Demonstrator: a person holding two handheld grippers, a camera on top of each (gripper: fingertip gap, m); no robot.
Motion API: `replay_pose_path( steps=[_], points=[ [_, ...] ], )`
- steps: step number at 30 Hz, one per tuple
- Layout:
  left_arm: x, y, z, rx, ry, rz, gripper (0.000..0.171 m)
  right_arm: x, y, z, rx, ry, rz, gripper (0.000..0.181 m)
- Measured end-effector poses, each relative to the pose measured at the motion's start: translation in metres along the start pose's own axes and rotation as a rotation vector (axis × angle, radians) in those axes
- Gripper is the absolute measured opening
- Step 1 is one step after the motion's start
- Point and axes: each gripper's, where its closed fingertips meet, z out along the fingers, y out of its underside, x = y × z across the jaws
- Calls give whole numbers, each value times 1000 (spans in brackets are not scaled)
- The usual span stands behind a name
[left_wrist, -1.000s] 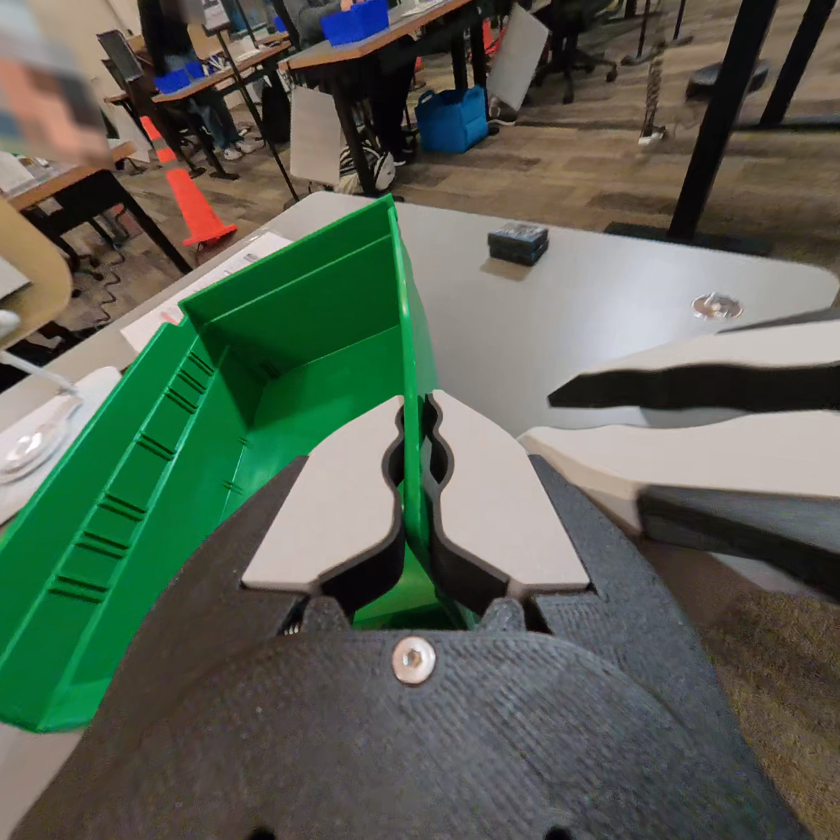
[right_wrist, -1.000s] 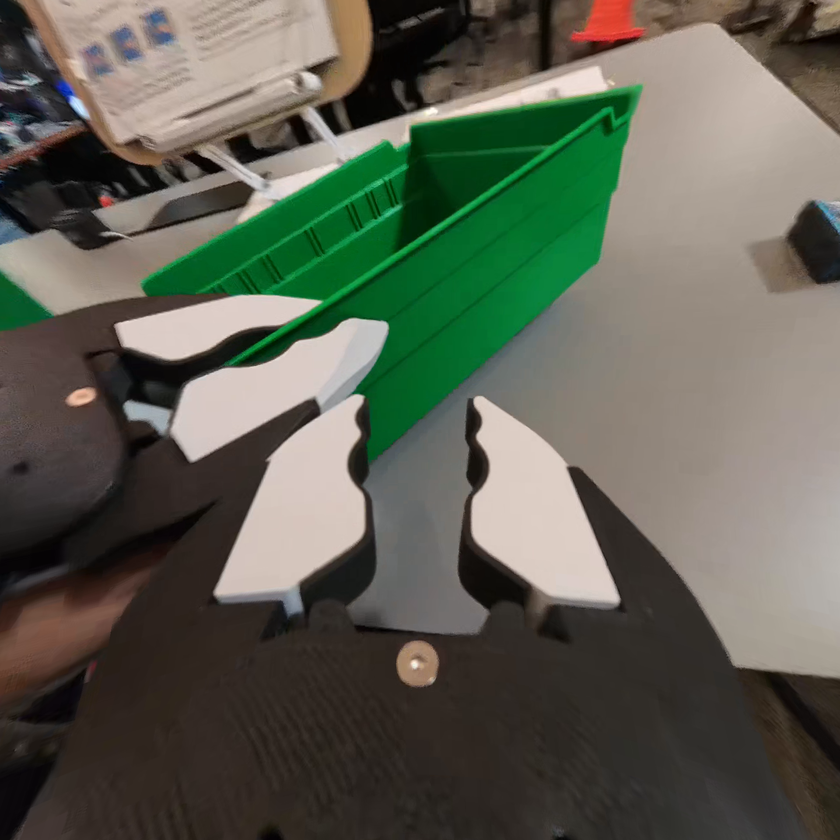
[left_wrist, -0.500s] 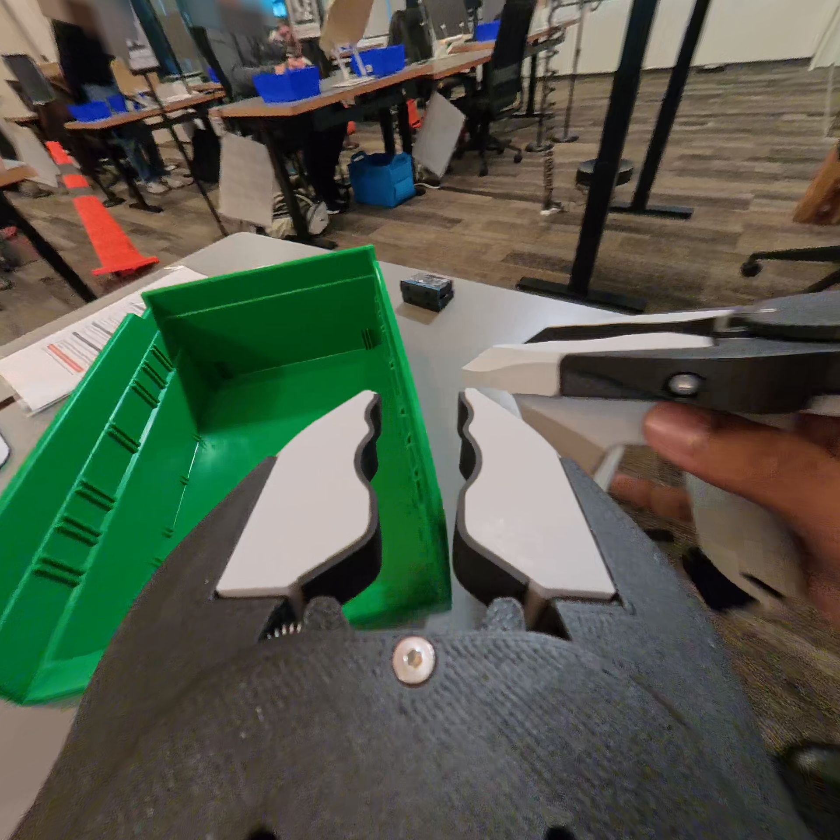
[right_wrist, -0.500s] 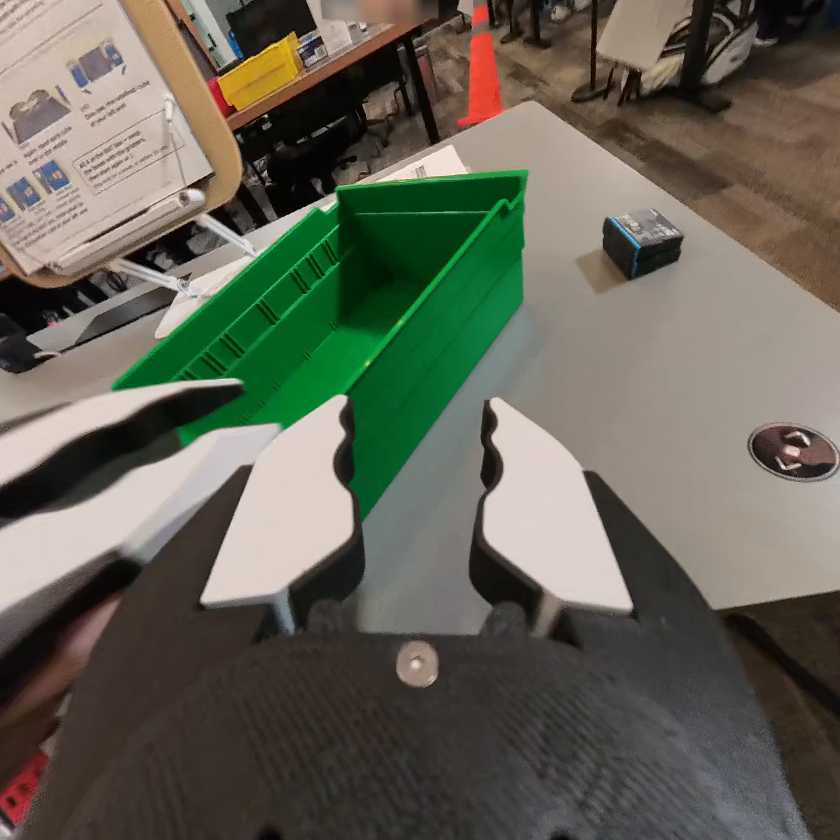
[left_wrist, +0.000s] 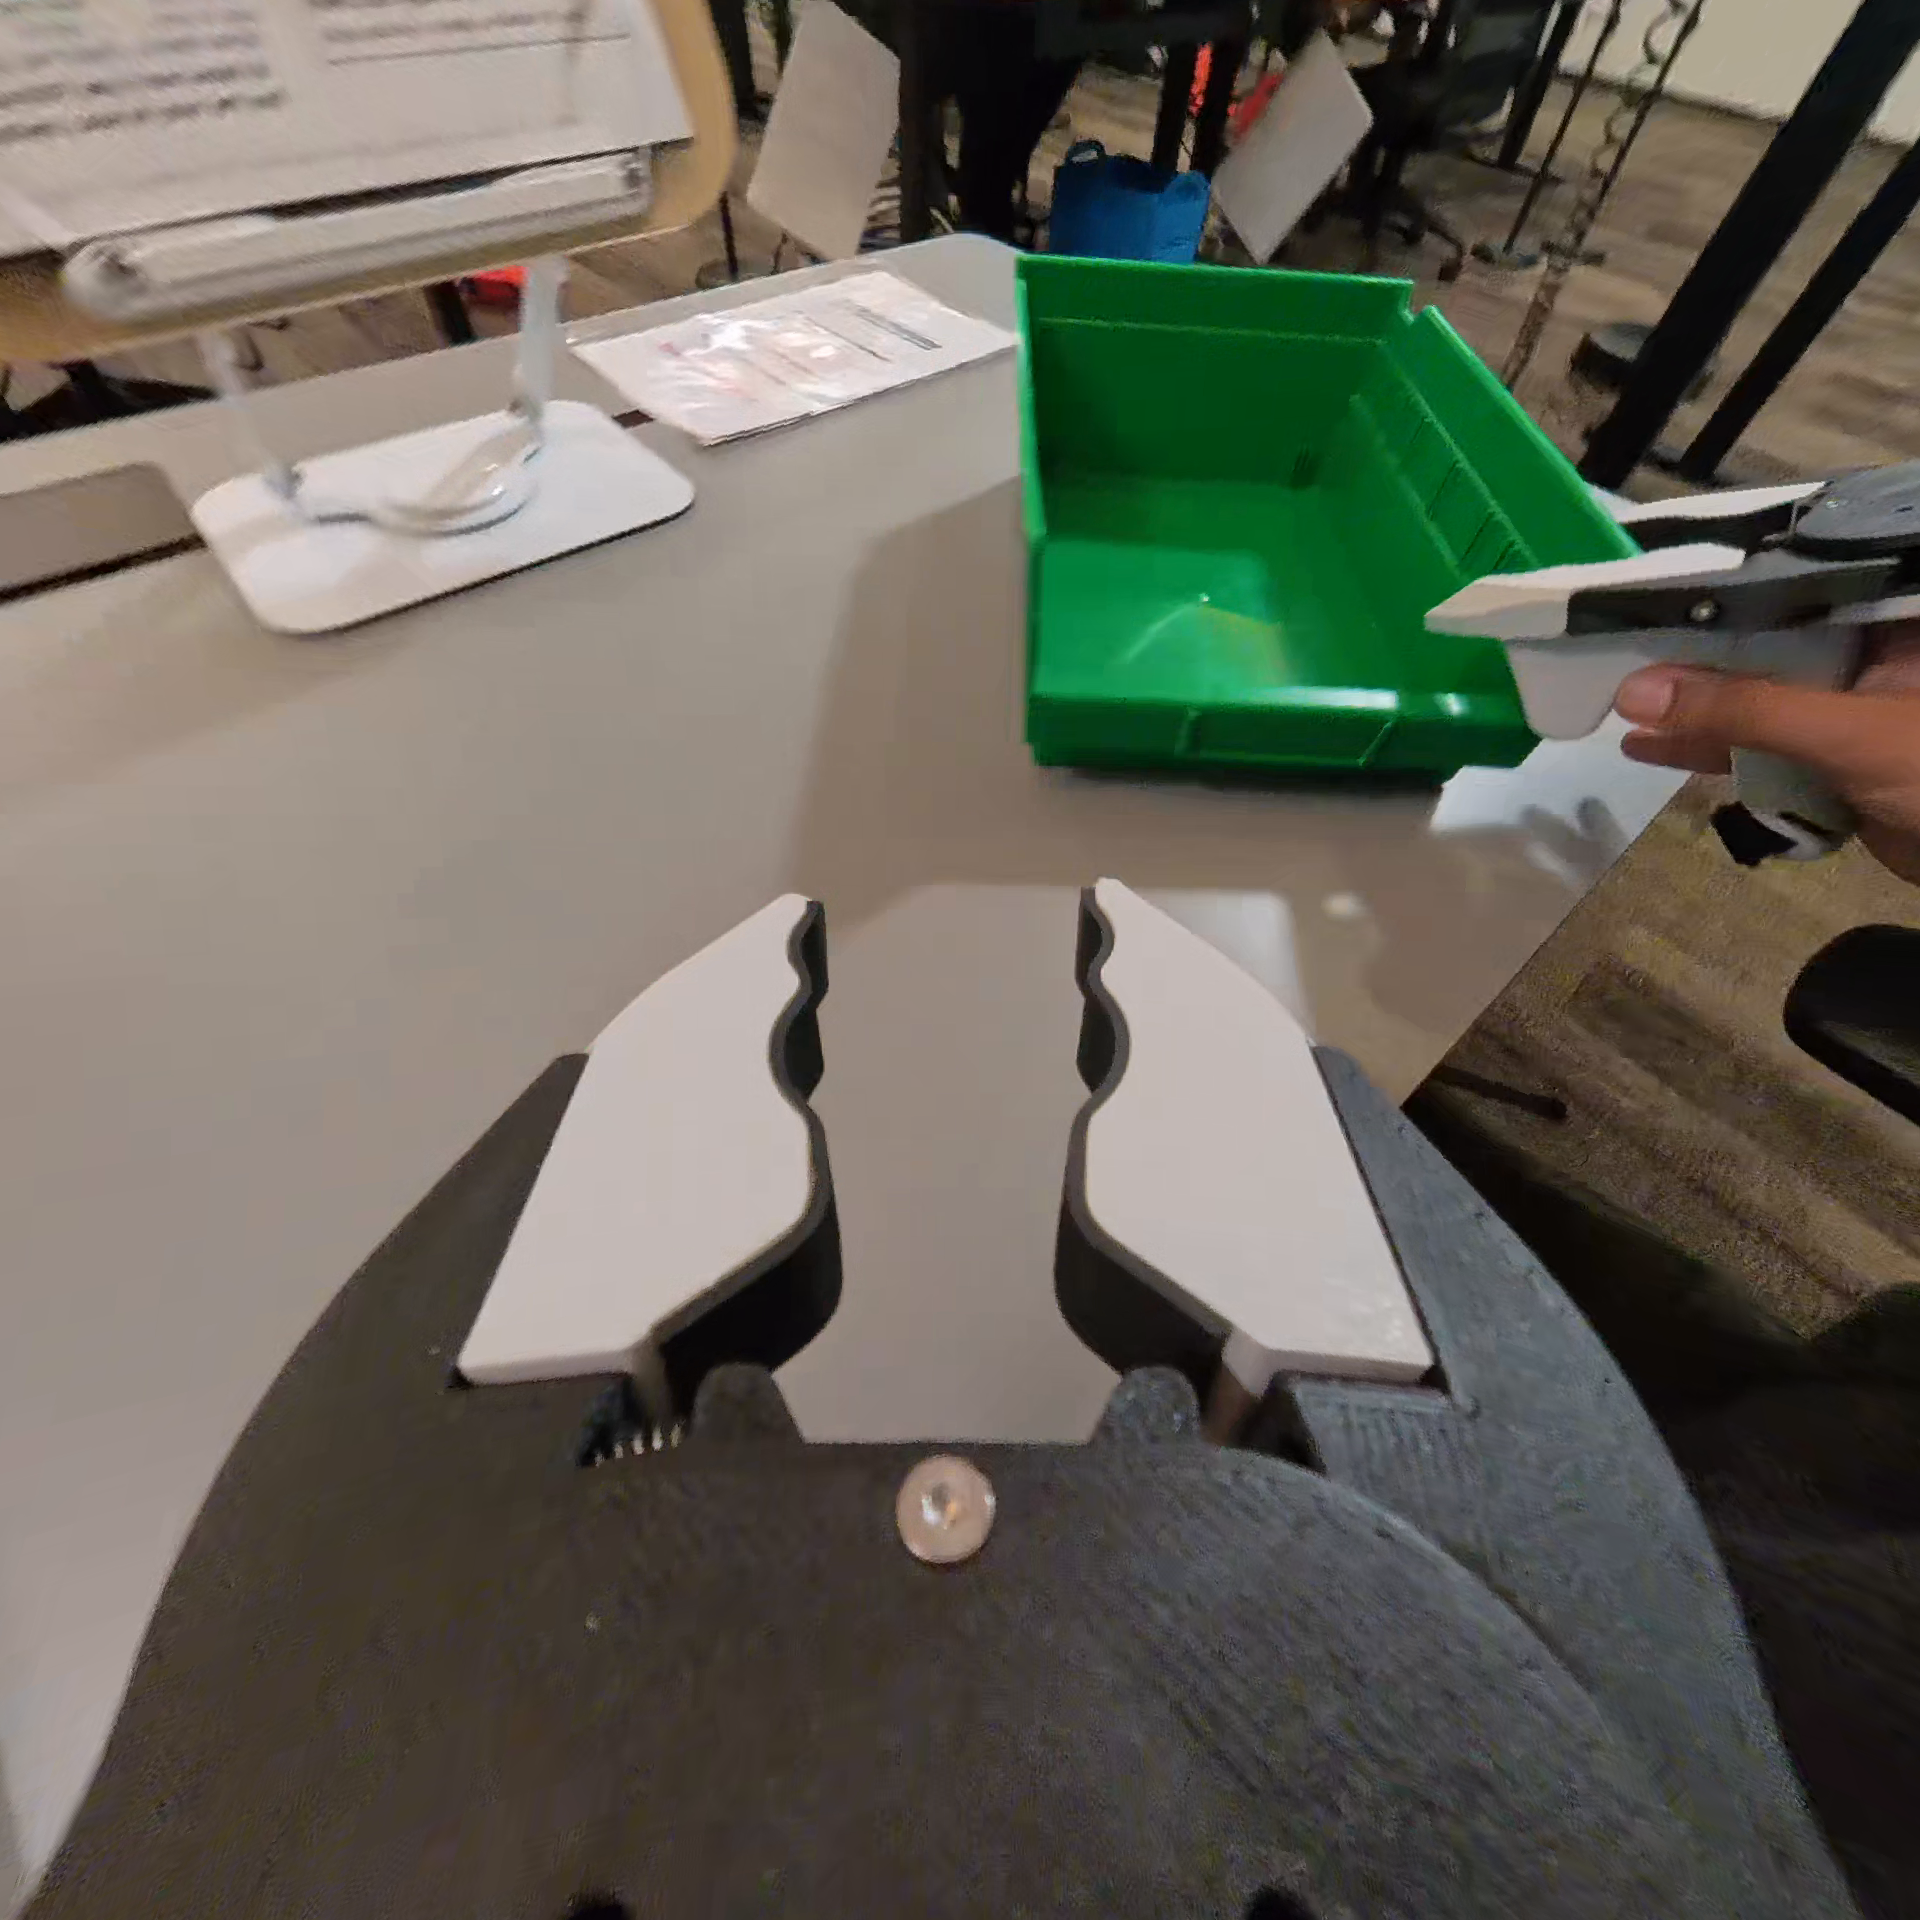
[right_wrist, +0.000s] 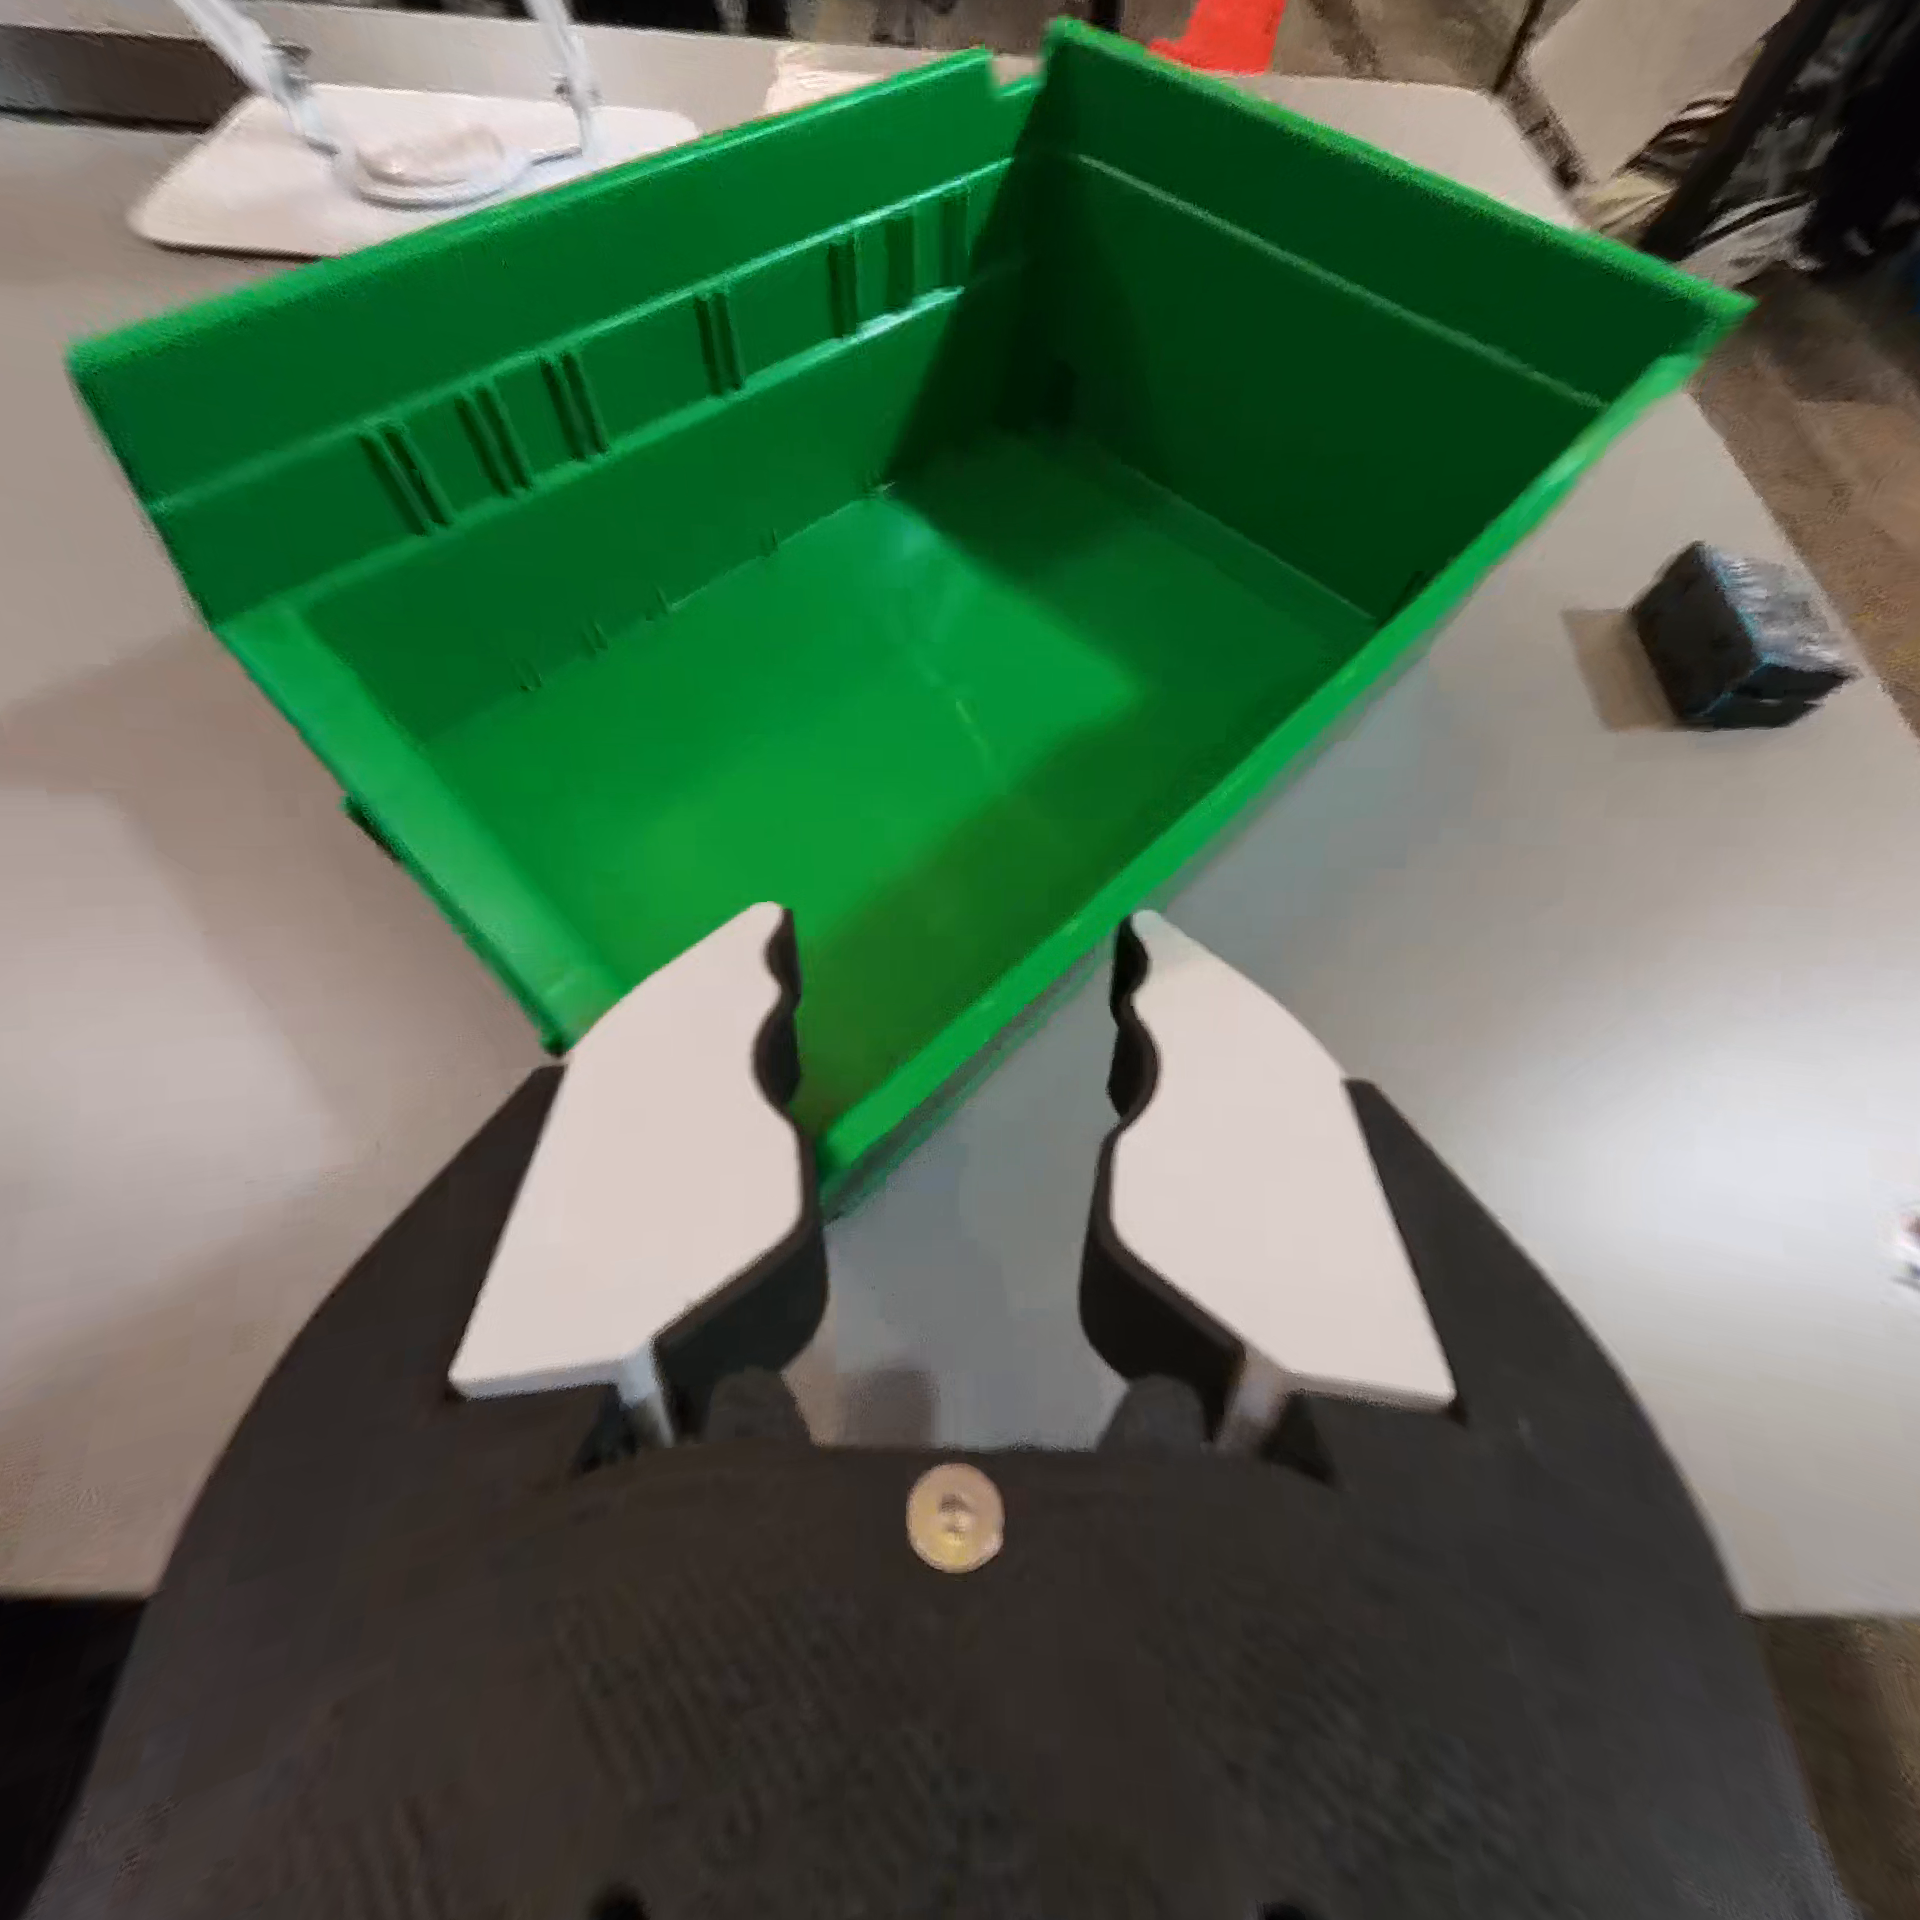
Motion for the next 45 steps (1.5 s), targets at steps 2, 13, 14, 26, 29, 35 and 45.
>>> replay_pose_path(
  steps=[2,13,14,26,29,35,45],
  points=[
    [-18,14,-23,38,-30,-33,45,21,-3,3,2,43,2,35],
    [-55,43,-50,94,-97,14,33,145,-12,23,11,104,5,7],
    [-53,46,-48,86,-82,14,33,151,-11,22,7,99,0,7],
    [-53,56,-32,35,-63,10,34,199,-1,6,26,24,-11,6],
    [-59,57,-33,34,-70,-1,34,194,-5,5,39,40,-37,26],
    [-71,51,-41,68,-101,-25,35,188,-67,-33,260,83,36,55],
    [-140,11,-111,260,-418,-77,44,13,-156,-125,888,-475,283,55]
  ],
)
